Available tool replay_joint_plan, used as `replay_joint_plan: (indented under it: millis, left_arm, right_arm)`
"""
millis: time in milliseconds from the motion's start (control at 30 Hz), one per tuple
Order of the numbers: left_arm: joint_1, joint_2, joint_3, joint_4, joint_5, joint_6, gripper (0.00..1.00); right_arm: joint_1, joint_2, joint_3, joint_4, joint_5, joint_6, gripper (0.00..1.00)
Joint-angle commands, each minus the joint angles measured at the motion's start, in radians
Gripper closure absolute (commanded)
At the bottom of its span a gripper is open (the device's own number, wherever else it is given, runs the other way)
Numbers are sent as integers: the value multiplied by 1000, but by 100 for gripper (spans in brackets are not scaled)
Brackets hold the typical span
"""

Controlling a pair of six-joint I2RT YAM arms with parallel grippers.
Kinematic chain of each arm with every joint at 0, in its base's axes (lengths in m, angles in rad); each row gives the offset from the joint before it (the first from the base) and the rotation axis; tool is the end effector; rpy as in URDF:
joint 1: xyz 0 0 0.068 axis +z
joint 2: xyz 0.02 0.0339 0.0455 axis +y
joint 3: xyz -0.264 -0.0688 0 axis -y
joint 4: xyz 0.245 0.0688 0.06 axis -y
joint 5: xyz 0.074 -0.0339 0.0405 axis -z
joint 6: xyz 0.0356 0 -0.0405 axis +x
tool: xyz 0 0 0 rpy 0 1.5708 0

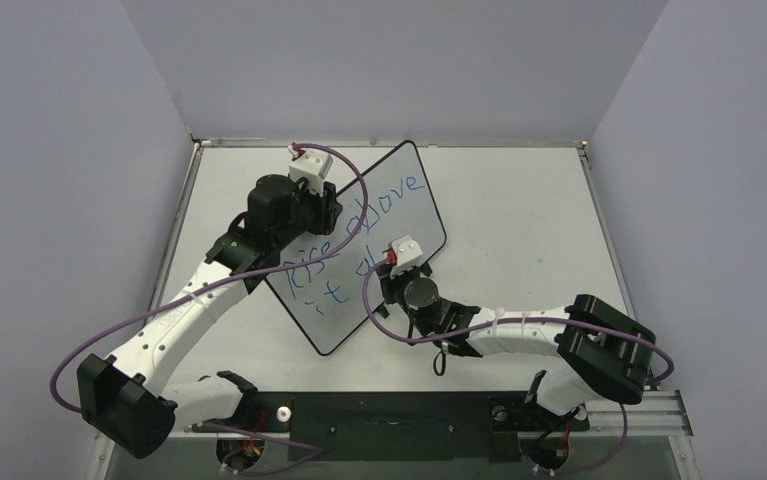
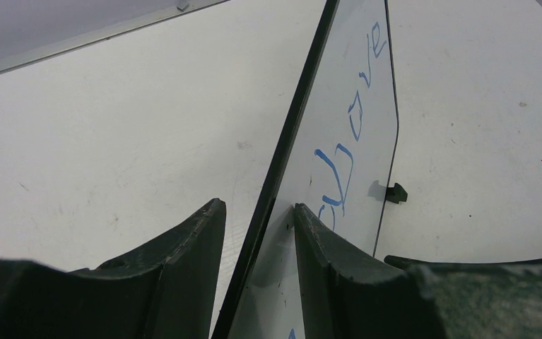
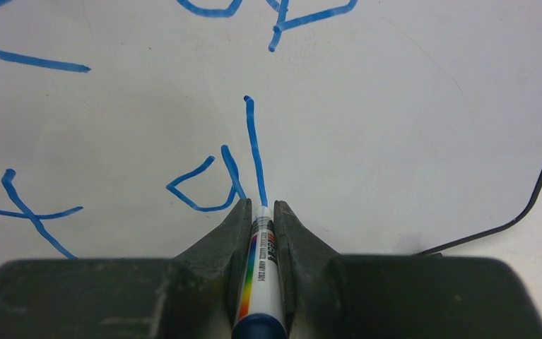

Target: Write a sentence on the whiteboard

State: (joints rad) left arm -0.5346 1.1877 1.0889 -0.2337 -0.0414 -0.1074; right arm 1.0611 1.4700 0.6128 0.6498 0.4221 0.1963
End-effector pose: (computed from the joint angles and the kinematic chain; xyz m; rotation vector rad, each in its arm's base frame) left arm 0.2370 -0.1386 0.3581 0.3798 1.8848 -0.3945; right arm 0.1607 0.2577 0.2083 -0.4609 1.7307 0.5363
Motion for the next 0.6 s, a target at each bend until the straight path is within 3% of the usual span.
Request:
replay_joint_plan:
  millis: [0, 567]
  left_arm:
    - [-8, -31, 42, 101, 21, 4, 100]
    - [-8, -31, 42, 102, 21, 3, 100]
  right_arm:
    - [4, 29, -19, 16, -10, 39, 100]
    - [-3, 10, 5, -4, 25, 6, 100]
